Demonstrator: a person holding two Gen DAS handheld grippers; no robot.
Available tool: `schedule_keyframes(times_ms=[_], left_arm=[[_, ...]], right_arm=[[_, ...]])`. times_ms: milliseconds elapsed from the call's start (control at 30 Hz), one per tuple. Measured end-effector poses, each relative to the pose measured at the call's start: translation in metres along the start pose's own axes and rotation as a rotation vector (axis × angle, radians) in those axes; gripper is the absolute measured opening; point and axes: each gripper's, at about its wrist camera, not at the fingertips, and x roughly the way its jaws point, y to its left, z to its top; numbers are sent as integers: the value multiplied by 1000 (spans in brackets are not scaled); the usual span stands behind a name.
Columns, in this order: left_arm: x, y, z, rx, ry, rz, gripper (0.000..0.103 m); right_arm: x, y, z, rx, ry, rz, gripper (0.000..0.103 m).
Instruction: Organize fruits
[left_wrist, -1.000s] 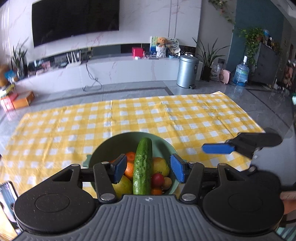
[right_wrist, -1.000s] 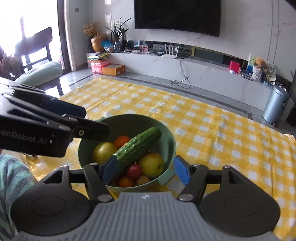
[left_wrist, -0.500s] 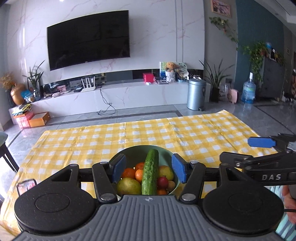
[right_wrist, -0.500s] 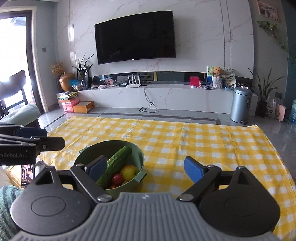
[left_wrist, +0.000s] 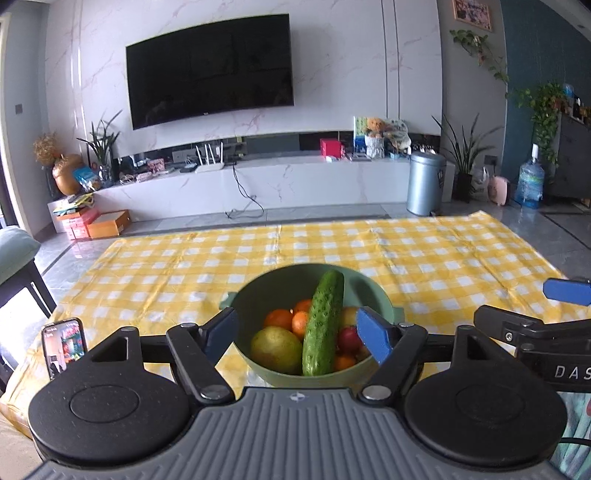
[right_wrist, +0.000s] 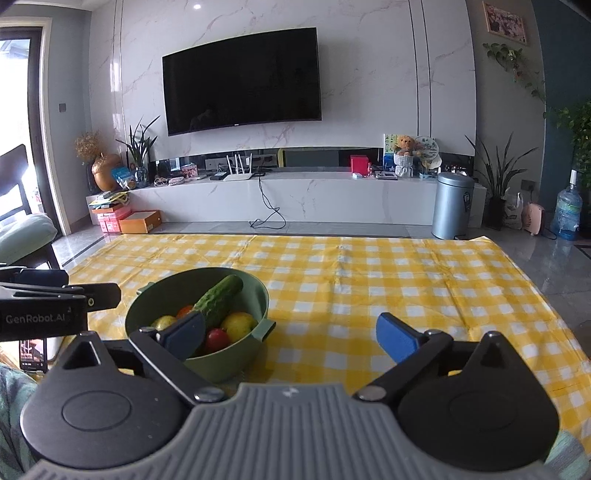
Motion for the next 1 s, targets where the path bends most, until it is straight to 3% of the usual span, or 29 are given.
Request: schedule_keyframes(times_ms=[367,1000], left_arm=[[31,-7,-19,42,137,-14,86],[37,-5,-20,24,163,-19,86]], right_arm=[[32,11,-15,-37,82,12,96],[45,9,-21,-32,125,15,96]])
